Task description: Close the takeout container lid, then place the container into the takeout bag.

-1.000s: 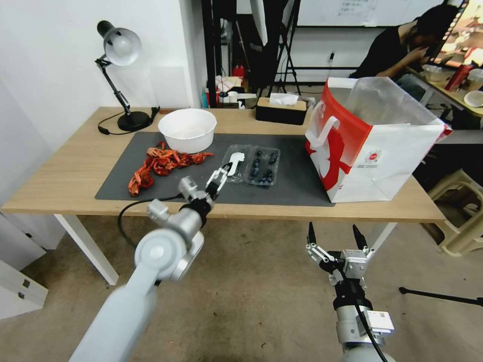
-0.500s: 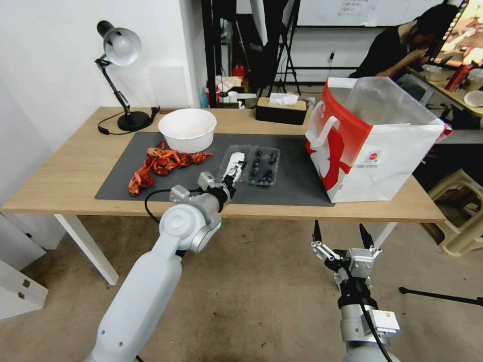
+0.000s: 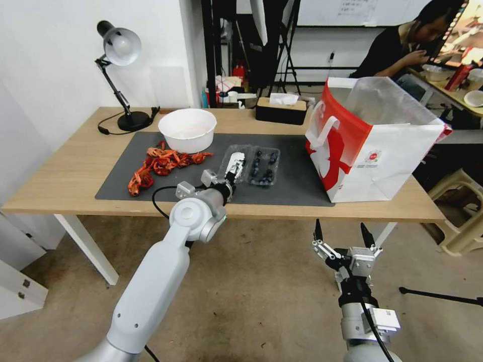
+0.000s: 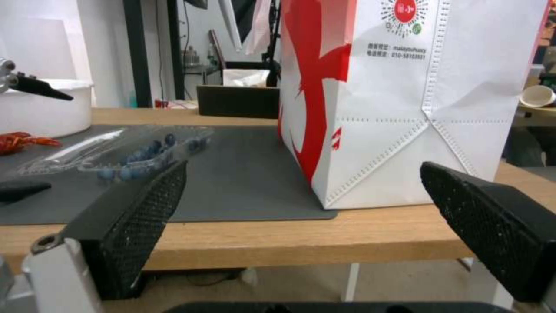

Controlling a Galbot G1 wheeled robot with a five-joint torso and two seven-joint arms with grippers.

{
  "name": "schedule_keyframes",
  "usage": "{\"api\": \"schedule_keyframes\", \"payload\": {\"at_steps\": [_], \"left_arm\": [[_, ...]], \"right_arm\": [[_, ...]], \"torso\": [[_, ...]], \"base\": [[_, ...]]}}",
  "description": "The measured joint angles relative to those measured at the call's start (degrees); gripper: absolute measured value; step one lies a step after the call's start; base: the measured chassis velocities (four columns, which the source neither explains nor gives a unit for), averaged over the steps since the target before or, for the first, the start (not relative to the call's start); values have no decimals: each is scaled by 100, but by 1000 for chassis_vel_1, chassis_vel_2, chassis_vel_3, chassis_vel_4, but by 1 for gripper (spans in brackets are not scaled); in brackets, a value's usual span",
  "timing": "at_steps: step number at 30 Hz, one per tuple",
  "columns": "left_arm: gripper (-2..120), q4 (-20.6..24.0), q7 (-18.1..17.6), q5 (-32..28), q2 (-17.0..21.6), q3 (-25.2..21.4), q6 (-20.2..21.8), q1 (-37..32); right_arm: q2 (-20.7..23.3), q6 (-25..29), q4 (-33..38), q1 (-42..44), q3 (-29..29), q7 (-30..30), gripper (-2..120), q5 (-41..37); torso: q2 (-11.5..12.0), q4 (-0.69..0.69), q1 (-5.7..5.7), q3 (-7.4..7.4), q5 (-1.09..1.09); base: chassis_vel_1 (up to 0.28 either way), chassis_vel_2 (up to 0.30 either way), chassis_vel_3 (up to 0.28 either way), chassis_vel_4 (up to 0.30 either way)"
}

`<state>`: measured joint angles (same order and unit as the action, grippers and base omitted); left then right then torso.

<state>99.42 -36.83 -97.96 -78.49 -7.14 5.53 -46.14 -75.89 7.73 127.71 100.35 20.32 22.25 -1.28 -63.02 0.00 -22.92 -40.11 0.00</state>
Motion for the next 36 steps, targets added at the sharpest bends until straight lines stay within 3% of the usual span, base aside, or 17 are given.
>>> {"api": "schedule_keyframes", "payload": {"at_steps": [8,15,26,36], "left_arm": [[100,-203,181,234,-48,46,-89,118],[100,-189,1013,1579,154,496,-393,3],[100,-192,2034,3300,391,947,-897,-88],[100,-100,2270,3412,489,1138,-1045,116]], "right_arm": [[4,12,8,24,45,3,100,-3],[-31,55,0,35,27,-2,100,26],[-50,101,-31,62,10,-18,100,98],[-48,108,-35,69,19,-23,100,122]], "torso": [[0,0,0,0,0],[0,0,0,0,0],[-1,0,0,0,0],[-1,0,0,0,0]], "base": [[0,0,0,0],[0,0,0,0],[0,0,0,0],[0,0,0,0]]}}
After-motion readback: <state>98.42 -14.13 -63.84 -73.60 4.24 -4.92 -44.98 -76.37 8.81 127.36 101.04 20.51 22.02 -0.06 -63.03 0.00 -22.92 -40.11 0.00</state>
